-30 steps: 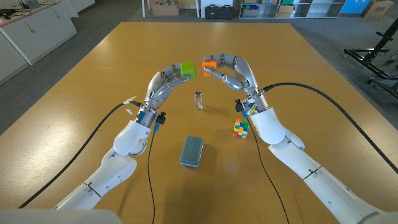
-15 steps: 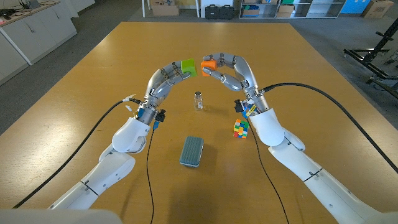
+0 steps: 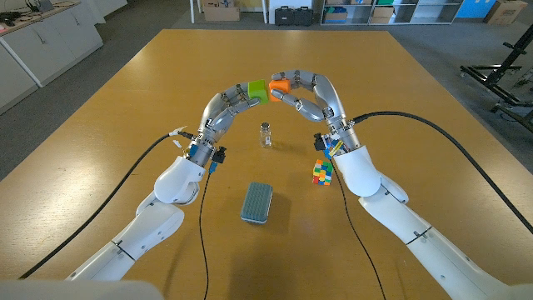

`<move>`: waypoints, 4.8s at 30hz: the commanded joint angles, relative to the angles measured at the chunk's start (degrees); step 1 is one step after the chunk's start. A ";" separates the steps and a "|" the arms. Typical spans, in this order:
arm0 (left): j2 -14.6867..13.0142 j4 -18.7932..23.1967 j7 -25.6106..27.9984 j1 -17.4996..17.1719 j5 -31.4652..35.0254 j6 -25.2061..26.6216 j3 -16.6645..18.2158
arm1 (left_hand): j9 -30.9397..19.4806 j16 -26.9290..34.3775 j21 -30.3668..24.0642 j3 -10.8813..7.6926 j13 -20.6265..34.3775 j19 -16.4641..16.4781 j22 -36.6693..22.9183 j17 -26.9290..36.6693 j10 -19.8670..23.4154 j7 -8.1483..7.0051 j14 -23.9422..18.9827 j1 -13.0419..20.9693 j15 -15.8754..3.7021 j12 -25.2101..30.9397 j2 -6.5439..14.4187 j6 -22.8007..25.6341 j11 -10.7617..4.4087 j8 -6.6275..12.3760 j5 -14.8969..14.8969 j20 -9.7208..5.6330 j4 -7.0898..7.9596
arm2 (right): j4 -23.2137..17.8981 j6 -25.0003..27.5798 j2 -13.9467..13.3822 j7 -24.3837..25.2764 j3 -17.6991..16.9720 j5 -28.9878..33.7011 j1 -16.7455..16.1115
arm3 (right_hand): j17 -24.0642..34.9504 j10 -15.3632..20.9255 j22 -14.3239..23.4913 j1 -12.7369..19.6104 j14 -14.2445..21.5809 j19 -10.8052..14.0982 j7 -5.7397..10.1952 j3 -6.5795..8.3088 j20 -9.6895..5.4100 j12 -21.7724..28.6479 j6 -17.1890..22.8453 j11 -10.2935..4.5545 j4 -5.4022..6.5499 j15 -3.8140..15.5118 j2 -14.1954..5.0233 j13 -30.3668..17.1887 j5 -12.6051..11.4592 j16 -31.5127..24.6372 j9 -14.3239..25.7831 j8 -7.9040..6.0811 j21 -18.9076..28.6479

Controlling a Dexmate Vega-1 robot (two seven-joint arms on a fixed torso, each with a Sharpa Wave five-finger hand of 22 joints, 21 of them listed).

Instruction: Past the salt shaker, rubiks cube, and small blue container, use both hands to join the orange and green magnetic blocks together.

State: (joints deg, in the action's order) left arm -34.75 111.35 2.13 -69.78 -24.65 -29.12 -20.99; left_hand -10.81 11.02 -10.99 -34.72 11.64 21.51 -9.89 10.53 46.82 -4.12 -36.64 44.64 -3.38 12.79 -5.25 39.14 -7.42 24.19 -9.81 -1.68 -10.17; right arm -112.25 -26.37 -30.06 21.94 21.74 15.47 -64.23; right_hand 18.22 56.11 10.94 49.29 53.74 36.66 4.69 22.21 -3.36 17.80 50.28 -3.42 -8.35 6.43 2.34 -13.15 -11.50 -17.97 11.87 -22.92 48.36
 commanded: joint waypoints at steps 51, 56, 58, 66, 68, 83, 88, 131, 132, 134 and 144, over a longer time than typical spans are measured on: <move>-1.34 -2.42 -4.18 1.05 -1.66 -0.99 -2.05 | -0.86 -0.60 0.58 7.26 1.03 -11.06 -0.25 0.65 -20.67 4.42 16.47 -21.27 -0.76 -2.57 -4.75 -19.67 5.91 -12.27 -0.13 7.79 1.91 | -0.42 0.88 -0.27 0.04 0.06 -0.83 -1.57 | 0.50 8.89 -0.09 9.06 -1.51 -0.30 4.75 -0.16 -3.46 -0.01 5.68 -8.71 0.08 4.84 -8.95 -0.39 -0.48 0.27 0.11 -0.03 0.91; -1.27 -2.79 -3.75 0.29 -1.13 -2.46 -1.46 | -0.90 -0.78 1.02 7.79 1.01 -13.14 -0.24 0.67 -21.94 4.77 18.12 -22.15 -0.28 -2.49 -4.82 -20.45 6.49 -12.41 -0.18 8.34 1.83 | -0.66 1.22 -0.25 0.33 0.00 -0.32 -1.69 | 0.56 8.88 -0.10 9.09 -1.54 -0.35 4.67 -0.20 -3.45 -0.01 5.69 -8.76 0.08 4.82 -8.97 -0.49 -0.50 0.29 0.11 0.01 1.03; -1.31 -2.80 -3.43 -0.10 -0.92 -2.82 -1.14 | -0.90 -0.79 0.97 7.85 1.01 -13.24 -0.24 0.67 -22.25 4.77 18.38 -22.26 -0.19 -2.51 -4.80 -20.53 6.69 -12.41 -0.19 8.39 1.81 | -0.78 1.25 -0.26 0.53 -0.10 -0.20 -1.81 | 0.58 8.92 -0.10 9.11 -1.45 -0.36 4.72 -0.19 -3.52 -0.03 5.64 -8.76 0.08 4.87 -9.01 -0.47 -0.51 0.25 0.11 0.04 1.06; -1.20 -2.46 -0.70 -1.49 2.41 -3.35 0.19 | -0.91 -0.64 0.86 7.94 1.00 -13.35 -0.24 0.67 -22.38 4.48 18.45 -22.41 -0.30 -2.36 -4.72 -20.15 6.56 -12.20 -0.22 8.36 1.75 | -1.56 2.02 -0.54 0.78 -0.56 0.17 -2.34 | 0.59 9.13 -0.12 9.16 -1.26 -0.35 4.80 -0.23 -3.68 0.01 5.77 -8.73 0.04 4.96 -8.94 -0.46 -0.53 0.21 0.11 0.02 1.15; -1.21 -2.37 -0.37 -1.69 2.87 -3.34 0.35 | -0.92 -0.63 0.83 7.94 1.00 -13.36 -0.24 0.66 -22.36 4.37 18.48 -22.42 -0.36 -2.32 -4.69 -20.02 6.62 -12.14 -0.23 8.34 1.73 | -1.84 2.25 -0.61 0.90 -0.76 0.14 -2.60 | 0.58 9.10 -0.13 9.23 -1.27 -0.31 4.82 -0.22 -3.69 -0.03 5.76 -8.74 -0.01 5.04 -8.92 -0.46 -0.55 0.24 0.11 0.04 1.22; -2.49 -0.91 1.98 -4.74 5.04 -4.07 3.50 | -0.93 -0.37 0.60 7.91 0.97 -13.44 -0.24 0.62 -21.76 4.10 18.55 -22.42 -0.49 -1.77 -4.29 -18.92 6.59 -11.61 -0.31 8.26 1.53 | -5.11 5.10 -1.26 2.11 -2.24 1.37 -5.60 | 0.58 9.18 -0.15 9.31 -1.21 -0.65 4.70 -0.27 -3.78 -0.11 5.83 -8.69 -0.05 5.04 -8.84 -0.44 -0.59 0.32 0.11 0.08 1.31; -2.91 -0.12 2.92 -6.71 5.04 -4.63 5.17 | -0.94 -0.25 0.51 7.85 0.96 -13.40 -0.23 0.60 -21.50 4.02 18.45 -22.31 -0.51 -1.61 -4.15 -18.58 6.33 -11.44 -0.33 8.20 1.43 | -6.40 6.16 -1.50 2.21 -2.57 1.42 -6.67 | 0.60 9.22 -0.16 9.33 -1.08 -0.66 4.68 -0.27 -3.72 -0.11 5.76 -8.60 -0.04 5.06 -8.89 -0.45 -0.60 0.28 0.12 0.14 1.37; 2.69 -0.02 15.28 -10.69 22.30 2.76 15.67 | -0.92 0.77 -0.19 7.25 0.84 -12.09 -0.23 0.47 -18.54 3.61 16.22 -22.05 -1.40 -0.34 -2.70 -15.09 5.32 -10.11 -0.35 6.57 1.27 | -0.90 3.63 -1.54 4.76 -8.87 -9.11 -11.64 | 0.72 9.33 -0.22 9.36 -0.64 -1.00 4.54 -0.45 -3.74 -0.27 5.90 -8.31 0.07 4.95 -9.00 -0.55 -0.59 0.30 0.14 0.32 1.89; 2.88 -0.15 15.63 -10.30 22.76 3.17 15.40 | -0.92 0.77 -0.21 7.23 0.84 -12.05 -0.23 0.47 -18.45 3.60 16.21 -22.06 -1.43 -0.32 -2.65 -15.04 5.44 -10.10 -0.35 6.49 1.29 | -0.45 3.41 -1.62 4.74 -9.11 -9.31 -11.59 | 0.72 9.29 -0.22 9.37 -0.65 -1.00 4.53 -0.45 -3.75 -0.28 5.88 -8.34 0.06 4.96 -9.00 -0.57 -0.59 0.31 0.14 0.33 1.90; 3.30 -0.18 16.76 -9.70 24.31 4.29 14.96 | -0.92 0.78 -0.21 7.22 0.84 -12.03 -0.23 0.47 -18.41 3.61 16.17 -22.07 -1.46 -0.30 -2.61 -15.01 5.47 -10.09 -0.36 6.47 1.30 | 0.54 2.80 -1.76 4.67 -9.57 -9.83 -11.43 | 0.72 9.27 -0.23 9.36 -0.65 -1.04 4.51 -0.47 -3.71 -0.29 6.04 -8.38 0.06 4.94 -8.98 -0.58 -0.58 0.32 0.14 0.28 1.91; 3.80 -1.45 18.59 -6.94 25.10 7.14 13.06 | -0.92 0.90 -0.30 6.99 0.82 -11.72 -0.24 0.46 -17.89 3.39 15.71 -22.13 -1.70 -0.15 -2.10 -13.97 5.33 -9.75 -0.41 6.18 1.41 | 4.12 0.56 -2.19 3.79 -11.08 -12.10 -10.05 | 0.74 9.37 -0.24 9.40 -0.74 -1.10 4.46 -0.48 -3.68 -0.29 5.95 -8.34 0.05 4.94 -8.99 -0.59 -0.58 0.40 0.14 0.36 2.01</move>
State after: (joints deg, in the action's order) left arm -31.91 110.92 17.94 -79.44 -2.33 -25.22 -6.30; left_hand -11.58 11.71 -10.84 -27.30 12.29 9.45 -9.99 10.93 28.39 -0.66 -20.48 22.36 -2.35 12.30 -7.80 24.81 -2.26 14.20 -9.87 4.85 -8.94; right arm -111.73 -23.59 -31.66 26.50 12.42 5.90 -75.34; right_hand 18.74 56.73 10.67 49.29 53.52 35.85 5.03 21.59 -3.36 17.38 51.40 -3.62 -8.50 6.65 2.34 -13.48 -11.83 -17.86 11.87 -22.22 50.02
